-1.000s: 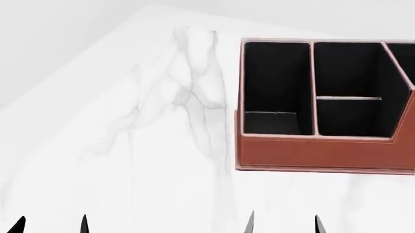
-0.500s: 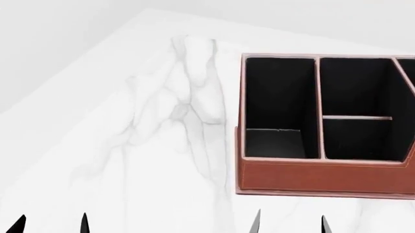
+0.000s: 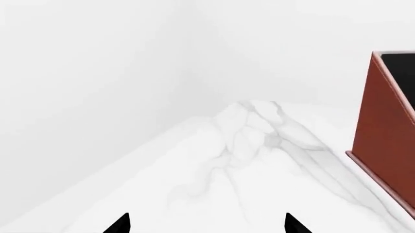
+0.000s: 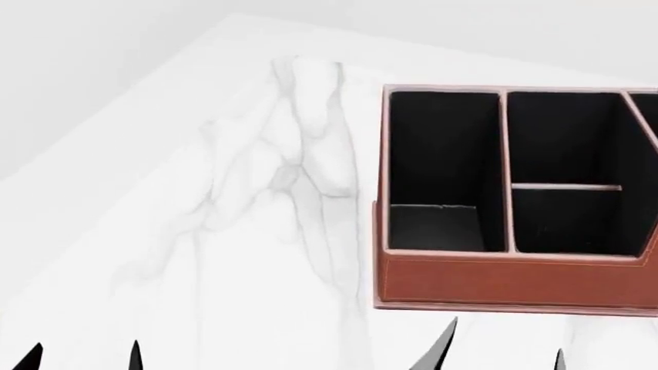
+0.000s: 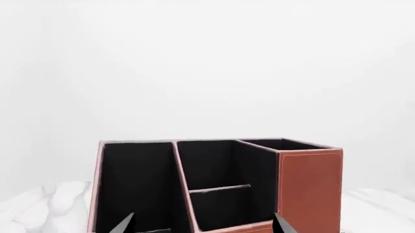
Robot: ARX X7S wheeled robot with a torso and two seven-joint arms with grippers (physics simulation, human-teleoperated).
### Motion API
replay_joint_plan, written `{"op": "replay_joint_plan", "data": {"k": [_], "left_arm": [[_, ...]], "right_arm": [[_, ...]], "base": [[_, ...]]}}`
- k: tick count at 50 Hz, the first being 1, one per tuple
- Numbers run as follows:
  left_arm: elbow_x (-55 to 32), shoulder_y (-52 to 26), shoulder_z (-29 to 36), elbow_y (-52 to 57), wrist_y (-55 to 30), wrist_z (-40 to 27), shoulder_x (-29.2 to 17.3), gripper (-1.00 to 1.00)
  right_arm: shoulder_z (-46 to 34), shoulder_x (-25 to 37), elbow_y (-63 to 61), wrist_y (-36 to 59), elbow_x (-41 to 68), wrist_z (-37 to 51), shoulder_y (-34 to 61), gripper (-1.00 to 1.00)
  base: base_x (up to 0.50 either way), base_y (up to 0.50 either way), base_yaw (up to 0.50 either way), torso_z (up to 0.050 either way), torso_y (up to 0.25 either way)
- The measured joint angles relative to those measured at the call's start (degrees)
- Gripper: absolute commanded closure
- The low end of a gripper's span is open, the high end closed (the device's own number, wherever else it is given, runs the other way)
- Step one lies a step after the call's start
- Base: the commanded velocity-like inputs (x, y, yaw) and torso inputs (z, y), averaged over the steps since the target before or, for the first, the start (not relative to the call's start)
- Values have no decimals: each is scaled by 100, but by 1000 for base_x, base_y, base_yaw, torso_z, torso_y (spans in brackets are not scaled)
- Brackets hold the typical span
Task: Pick up the book and place it in the left compartment of the caddy.
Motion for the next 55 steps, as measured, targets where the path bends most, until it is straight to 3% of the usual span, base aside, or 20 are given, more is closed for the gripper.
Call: {"op": "replay_joint_plan", "data": {"k": [12, 28, 41, 55], "left_arm": [[-24, 65, 34, 52, 20, -33, -34, -100], [-52, 60, 75, 55, 29, -71, -71, -100], [-91, 23, 101, 57, 11, -97, -90, -100], [-138, 9, 135, 103, -20, -127, -110, -100]], "right_arm": [[-67, -138, -48, 240, -692, 682, 10, -100], [-231, 81, 187, -445, -176, 592, -45, -100], [-67, -263, 671, -945, -455, 1655, -55, -100], [-227, -447, 1191, -624, -1048, 2866, 56, -100]], "base": [[0, 0, 0, 0, 0], [122, 134, 0, 0, 0], [0, 0, 0, 0, 0], [0, 0, 0, 0, 0]]}}
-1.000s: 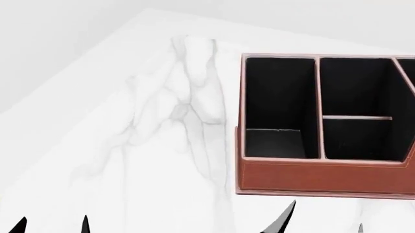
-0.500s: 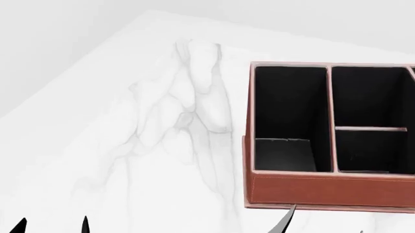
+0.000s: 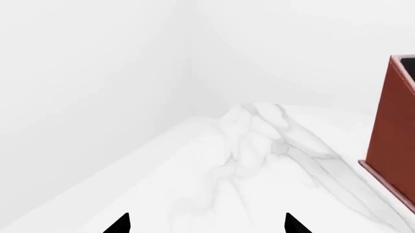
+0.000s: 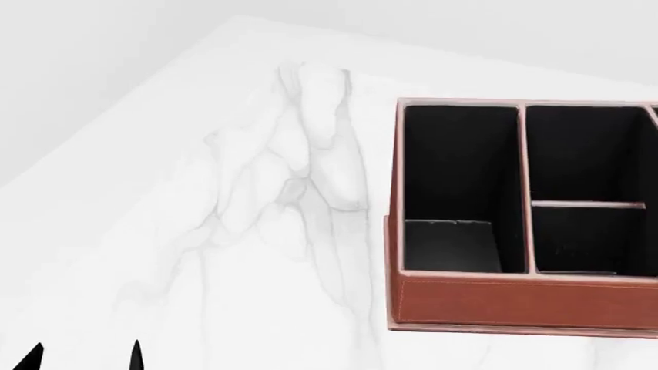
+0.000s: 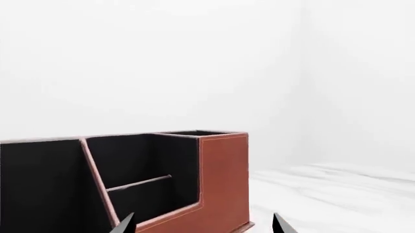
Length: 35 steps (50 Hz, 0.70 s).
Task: Pick up the book and place it in the left compartment of the caddy.
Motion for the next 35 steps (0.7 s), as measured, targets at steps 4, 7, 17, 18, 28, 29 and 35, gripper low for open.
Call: {"op": "replay_joint_plan", "data": {"k": [4, 7, 17, 18, 28, 29, 35], "left_arm": [[-12, 3, 11, 19, -7, -10, -6, -100], [-19, 5, 20, 32, -11, -19, -10, -100], [-40, 11, 50, 54, -10, -46, -30, -100], [-42, 11, 53, 55, -10, -48, -32, -100], [-63, 9, 83, 52, -5, -68, -53, -100], [-65, 10, 86, 51, -4, -70, -56, -100], [-78, 22, 102, 51, 9, -81, -71, -100]], "right_arm": [[-21, 11, 32, 52, -23, 265, -11, -100], [-22, 34, 20, 49, 17, 419, -43, -100], [1, 120, 54, -92, 348, 717, -146, -100], [5, 127, 66, -109, 390, 735, -151, -100], [28, 180, 301, -361, 847, 829, -177, -100], [25, 184, 333, -387, 890, 830, -175, -100], [5, 201, 531, -545, 1177, 798, -154, -100]], "base": [[0, 0, 0, 0, 0], [0, 0, 0, 0, 0], [0, 0, 0, 0, 0], [0, 0, 0, 0, 0], [0, 0, 0, 0, 0], [0, 0, 0, 0, 0], [0, 0, 0, 0, 0]]}}
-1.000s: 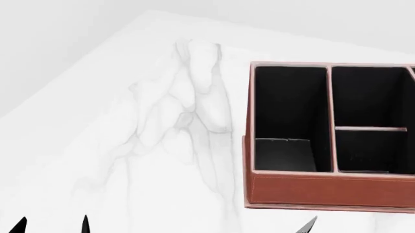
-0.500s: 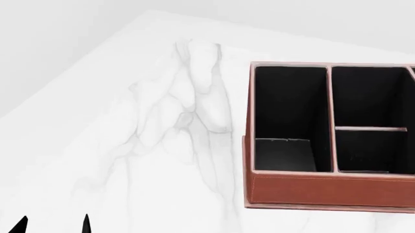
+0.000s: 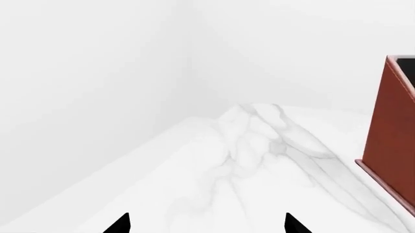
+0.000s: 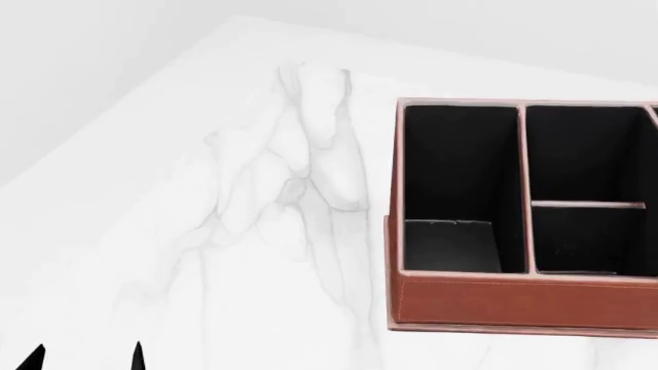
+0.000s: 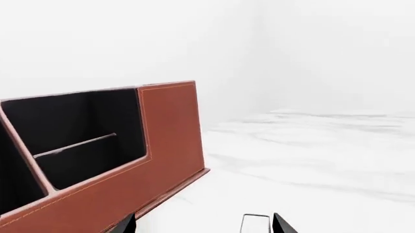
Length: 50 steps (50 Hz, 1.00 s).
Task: Pick up the book and place it in the left compartment of the caddy.
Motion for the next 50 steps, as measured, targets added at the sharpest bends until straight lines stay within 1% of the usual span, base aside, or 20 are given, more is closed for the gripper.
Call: {"op": "replay_joint_plan", "data": {"k": [13, 28, 50], "left_arm": [[-18, 30, 33, -1, 36, -26, -34, -100], [-44, 5, 66, -2, 30, -63, -63, -100], [-88, -56, 112, -27, 18, -105, -89, -100]], "right_arm": [[-43, 23, 242, -198, 548, -78, -1, -100], [-66, 71, 216, -319, 843, -15, -79, -100], [-131, 70, 851, -615, 1367, -164, 132, -100]], "base": [[0, 0, 0, 0, 0], [0, 0, 0, 0, 0], [0, 0, 0, 0, 0]]}}
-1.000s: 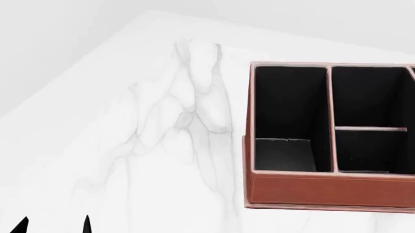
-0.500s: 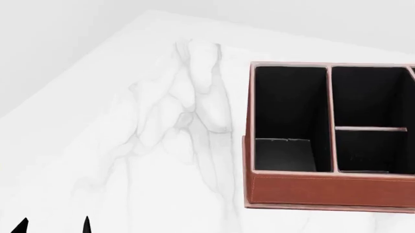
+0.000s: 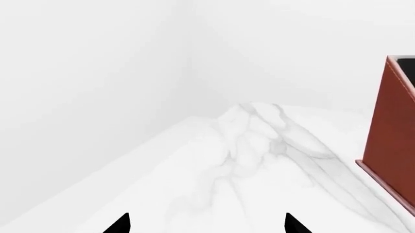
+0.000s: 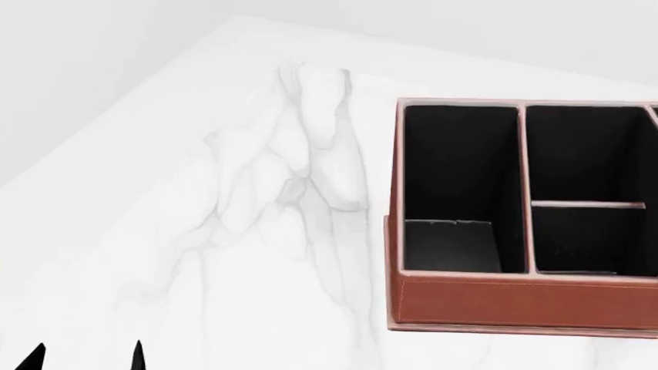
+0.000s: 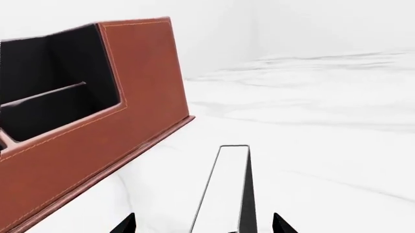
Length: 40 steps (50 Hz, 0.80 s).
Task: Pick up the book and place it in the left compartment of the caddy.
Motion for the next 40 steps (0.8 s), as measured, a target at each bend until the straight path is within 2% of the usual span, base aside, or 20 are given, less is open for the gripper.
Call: {"op": "replay_joint_plan", "data": {"k": [26, 40], "left_arm": [[-60, -8, 43, 27, -2, -56, -45, -100], [-82, -5, 72, 26, 12, -81, -67, -100]], "right_arm": [[-89, 13, 572, -186, 408, -95, 193, -100], [-119, 69, 488, 14, 200, 258, 177, -100]], "base": [[0, 0, 0, 0, 0], [0, 0, 0, 0, 0]]}}
